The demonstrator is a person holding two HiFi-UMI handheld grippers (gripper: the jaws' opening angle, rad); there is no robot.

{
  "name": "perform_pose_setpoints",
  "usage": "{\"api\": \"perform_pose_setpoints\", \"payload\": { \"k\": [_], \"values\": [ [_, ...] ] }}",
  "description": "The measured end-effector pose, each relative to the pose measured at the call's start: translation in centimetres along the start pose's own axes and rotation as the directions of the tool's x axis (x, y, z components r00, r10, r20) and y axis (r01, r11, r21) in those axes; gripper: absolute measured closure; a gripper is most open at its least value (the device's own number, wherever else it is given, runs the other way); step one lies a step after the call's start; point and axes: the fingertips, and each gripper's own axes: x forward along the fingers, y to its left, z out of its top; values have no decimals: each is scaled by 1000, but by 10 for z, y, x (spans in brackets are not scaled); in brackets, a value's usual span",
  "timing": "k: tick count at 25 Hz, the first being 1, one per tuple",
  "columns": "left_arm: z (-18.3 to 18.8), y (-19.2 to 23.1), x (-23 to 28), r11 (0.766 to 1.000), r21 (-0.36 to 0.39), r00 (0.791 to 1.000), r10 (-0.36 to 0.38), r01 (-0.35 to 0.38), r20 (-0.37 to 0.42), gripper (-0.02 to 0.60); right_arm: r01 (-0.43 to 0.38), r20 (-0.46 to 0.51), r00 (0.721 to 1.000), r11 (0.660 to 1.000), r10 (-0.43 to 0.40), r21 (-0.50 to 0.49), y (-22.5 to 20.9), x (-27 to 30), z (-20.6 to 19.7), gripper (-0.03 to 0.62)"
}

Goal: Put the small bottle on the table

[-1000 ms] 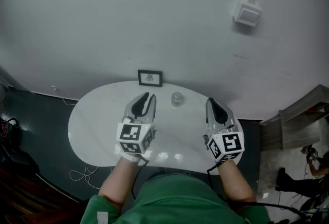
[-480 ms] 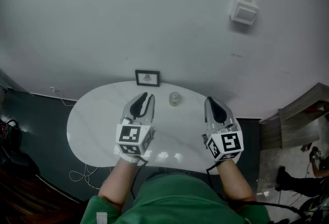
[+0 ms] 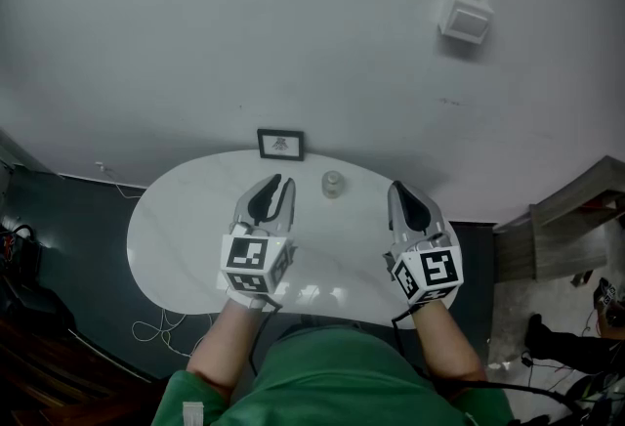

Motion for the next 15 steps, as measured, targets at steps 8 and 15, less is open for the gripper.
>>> {"api": "perform_pose_setpoints", "payload": {
  "k": [8,15],
  "values": [
    [-5,1,1,1000,0,1000,0,0,-6,500,-8,7,1000,1000,8,-6,2,0,-1,599],
    [-7,2,4,1000,0,1000,-4,4,-15,500,-11,4,1000,1000,11,-8,3,1,0,599]
  ]
}}
